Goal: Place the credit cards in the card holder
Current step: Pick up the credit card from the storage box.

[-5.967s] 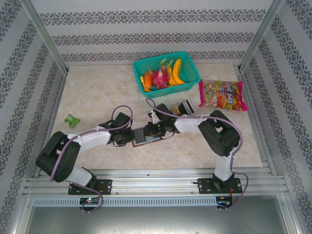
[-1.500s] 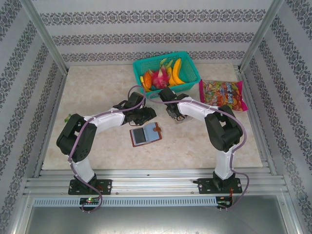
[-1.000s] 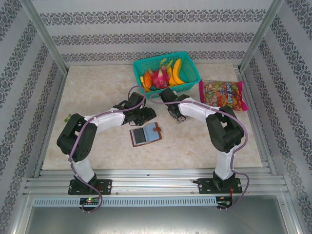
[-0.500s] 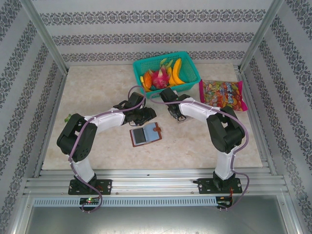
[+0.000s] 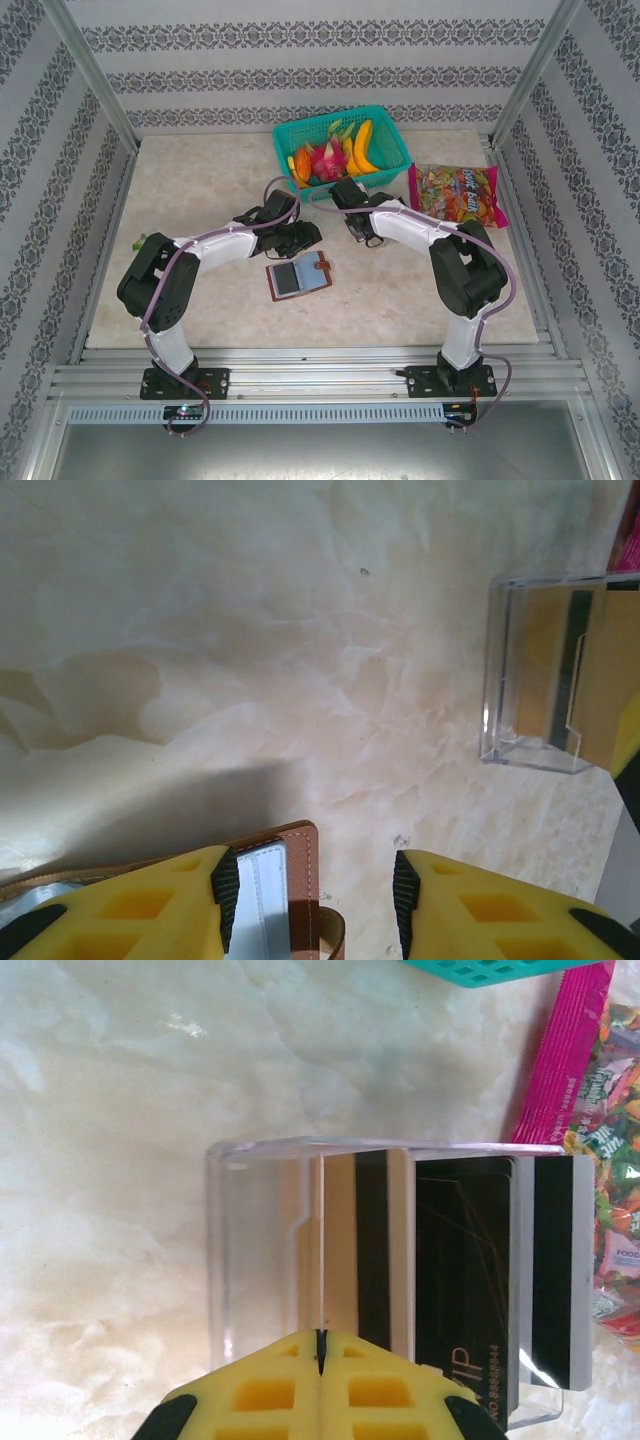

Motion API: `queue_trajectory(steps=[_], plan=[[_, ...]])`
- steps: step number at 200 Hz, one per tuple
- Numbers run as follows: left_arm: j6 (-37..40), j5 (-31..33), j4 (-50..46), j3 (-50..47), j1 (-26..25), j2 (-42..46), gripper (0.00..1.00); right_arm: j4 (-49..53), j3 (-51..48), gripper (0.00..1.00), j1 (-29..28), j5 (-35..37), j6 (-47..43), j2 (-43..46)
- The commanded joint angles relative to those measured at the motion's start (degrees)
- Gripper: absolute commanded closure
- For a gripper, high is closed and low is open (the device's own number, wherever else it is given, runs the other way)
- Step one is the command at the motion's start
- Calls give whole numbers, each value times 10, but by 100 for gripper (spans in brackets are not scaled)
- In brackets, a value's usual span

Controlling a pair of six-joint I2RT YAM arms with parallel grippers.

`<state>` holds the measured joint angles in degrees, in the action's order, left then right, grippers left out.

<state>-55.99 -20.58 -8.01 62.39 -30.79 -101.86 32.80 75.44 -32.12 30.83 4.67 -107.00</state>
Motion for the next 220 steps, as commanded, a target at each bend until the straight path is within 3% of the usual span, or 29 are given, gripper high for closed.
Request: queue_trajectory(steps=[1,60,118,158,195,220], plan=[[-6,-2,14,14,-6,-11,52,10,-7,96,8,9,6,19],[-6,1,13,14,-7,-7,52,32,2,100,14,-79,40,60],[3,19,0,12,-6,15,52,33,-10,100,26,-219,149,145],[3,17,30,-9,-5,48,52,-15,-45,100,52,-362,220,194],[-32,-36,148,-76,23,105,44,-105,-85,100,80,-526,319,227],[-75,-117,246,-106,50,115,41,-189,-118,100,95,-621,390,229]])
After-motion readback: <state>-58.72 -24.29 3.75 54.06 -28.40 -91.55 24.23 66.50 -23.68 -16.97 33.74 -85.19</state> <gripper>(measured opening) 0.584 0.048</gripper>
